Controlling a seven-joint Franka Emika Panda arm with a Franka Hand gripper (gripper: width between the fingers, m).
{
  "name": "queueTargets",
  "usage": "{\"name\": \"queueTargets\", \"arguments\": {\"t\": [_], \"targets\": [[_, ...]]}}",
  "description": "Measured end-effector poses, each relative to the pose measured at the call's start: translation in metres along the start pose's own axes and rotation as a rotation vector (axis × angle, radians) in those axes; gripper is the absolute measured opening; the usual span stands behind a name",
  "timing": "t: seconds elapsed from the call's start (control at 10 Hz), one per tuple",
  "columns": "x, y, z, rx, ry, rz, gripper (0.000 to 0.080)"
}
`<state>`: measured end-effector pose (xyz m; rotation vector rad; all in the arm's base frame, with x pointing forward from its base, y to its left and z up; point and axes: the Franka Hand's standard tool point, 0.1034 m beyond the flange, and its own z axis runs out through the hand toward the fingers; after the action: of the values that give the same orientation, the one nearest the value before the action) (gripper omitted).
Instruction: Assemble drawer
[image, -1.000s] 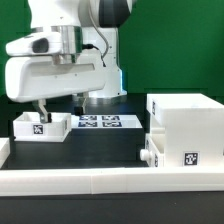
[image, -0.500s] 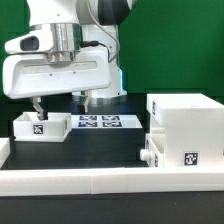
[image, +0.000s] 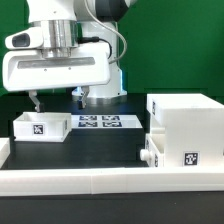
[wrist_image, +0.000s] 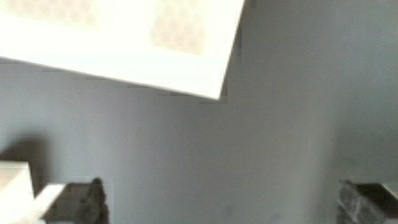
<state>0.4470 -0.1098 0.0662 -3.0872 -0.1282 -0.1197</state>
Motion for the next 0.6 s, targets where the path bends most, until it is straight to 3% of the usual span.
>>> {"name": "queueTargets", "arguments": {"t": [0.2, 0.5, 0.6], "targets": [[-0.029, 0.004, 0.007, 0.008, -0.029, 0.044, 0.0649], [-0.028, 0.0, 0.008, 0.022, -0.051, 0.036, 0.0649], [-0.031, -0.007, 0.009, 0.05, -0.106, 0.036, 0.0649]]}}
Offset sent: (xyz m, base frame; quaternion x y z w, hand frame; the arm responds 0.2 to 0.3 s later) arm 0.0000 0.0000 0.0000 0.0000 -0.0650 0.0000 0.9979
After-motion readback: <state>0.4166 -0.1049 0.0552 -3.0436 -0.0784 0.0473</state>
